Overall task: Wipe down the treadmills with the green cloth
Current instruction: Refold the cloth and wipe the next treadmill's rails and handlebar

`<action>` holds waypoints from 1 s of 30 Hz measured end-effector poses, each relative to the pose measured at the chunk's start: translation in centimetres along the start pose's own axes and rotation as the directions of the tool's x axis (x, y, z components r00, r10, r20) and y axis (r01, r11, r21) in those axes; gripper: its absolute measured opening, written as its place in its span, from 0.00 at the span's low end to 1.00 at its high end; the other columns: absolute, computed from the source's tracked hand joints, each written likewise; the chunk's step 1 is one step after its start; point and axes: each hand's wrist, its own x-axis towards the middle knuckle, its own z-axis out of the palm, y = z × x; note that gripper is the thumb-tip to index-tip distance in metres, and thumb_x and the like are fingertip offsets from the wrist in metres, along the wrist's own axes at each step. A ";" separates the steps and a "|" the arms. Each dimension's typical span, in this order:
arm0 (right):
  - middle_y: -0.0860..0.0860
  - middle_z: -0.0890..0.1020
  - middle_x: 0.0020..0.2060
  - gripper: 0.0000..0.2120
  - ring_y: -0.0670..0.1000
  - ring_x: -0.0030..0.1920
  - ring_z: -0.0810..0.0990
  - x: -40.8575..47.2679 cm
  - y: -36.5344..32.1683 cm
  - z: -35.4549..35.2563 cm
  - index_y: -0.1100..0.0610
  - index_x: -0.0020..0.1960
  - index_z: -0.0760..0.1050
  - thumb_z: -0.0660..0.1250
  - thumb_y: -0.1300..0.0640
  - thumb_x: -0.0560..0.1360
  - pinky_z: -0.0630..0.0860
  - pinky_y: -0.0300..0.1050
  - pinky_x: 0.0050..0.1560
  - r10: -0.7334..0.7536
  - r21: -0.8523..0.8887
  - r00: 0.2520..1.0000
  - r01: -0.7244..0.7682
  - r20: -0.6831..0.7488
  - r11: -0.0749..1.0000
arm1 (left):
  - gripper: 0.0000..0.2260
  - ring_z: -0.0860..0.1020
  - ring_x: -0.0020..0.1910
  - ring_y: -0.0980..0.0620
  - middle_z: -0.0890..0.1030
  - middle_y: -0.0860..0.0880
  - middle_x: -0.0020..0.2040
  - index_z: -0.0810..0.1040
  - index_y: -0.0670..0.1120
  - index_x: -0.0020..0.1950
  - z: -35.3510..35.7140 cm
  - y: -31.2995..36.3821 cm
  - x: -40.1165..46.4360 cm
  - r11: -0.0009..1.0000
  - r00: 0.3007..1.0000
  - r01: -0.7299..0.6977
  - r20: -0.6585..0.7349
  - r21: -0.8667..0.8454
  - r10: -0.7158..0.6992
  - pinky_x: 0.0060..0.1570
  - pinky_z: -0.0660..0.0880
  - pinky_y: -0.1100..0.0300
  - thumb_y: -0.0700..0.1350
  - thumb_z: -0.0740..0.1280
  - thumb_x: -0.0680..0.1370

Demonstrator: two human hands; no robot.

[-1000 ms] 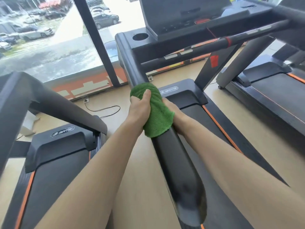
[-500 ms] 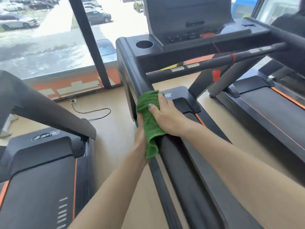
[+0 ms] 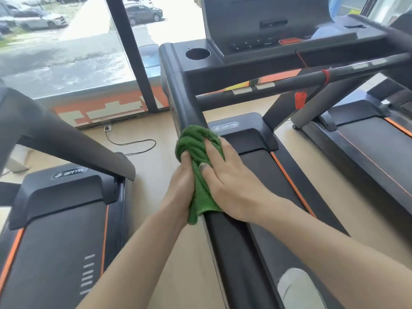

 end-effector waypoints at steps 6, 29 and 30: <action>0.56 0.46 0.80 0.29 0.53 0.80 0.45 11.9 1.1 -0.7 0.52 0.82 0.46 0.50 0.47 0.84 0.45 0.51 0.79 -0.011 0.125 1.000 0.009 0.016 0.992 | 0.20 0.83 0.33 0.57 0.85 0.52 0.36 0.78 0.43 0.61 1.1 6.3 5.4 0.982 0.976 -0.172 -0.120 0.079 0.181 0.33 0.78 0.66 0.53 0.51 0.87; 0.51 0.51 0.81 0.30 0.50 0.81 0.42 16.8 2.6 -4.4 0.55 0.80 0.59 0.41 0.46 0.82 0.41 0.49 0.80 -0.348 -0.129 0.919 0.374 0.188 0.918 | 0.18 0.77 0.57 0.51 0.79 0.53 0.59 0.72 0.52 0.71 5.3 8.1 6.8 0.835 0.835 0.171 -0.527 0.523 0.159 0.55 0.69 0.57 0.56 0.54 0.85; 0.51 0.51 0.81 0.29 0.50 0.81 0.42 15.7 3.1 -4.9 0.55 0.80 0.58 0.41 0.46 0.82 0.41 0.49 0.80 -0.352 -0.142 0.913 0.384 0.204 0.912 | 0.17 0.77 0.55 0.51 0.79 0.54 0.58 0.72 0.53 0.70 5.7 7.7 6.1 0.830 0.831 0.171 -0.530 0.531 0.169 0.54 0.69 0.57 0.57 0.55 0.85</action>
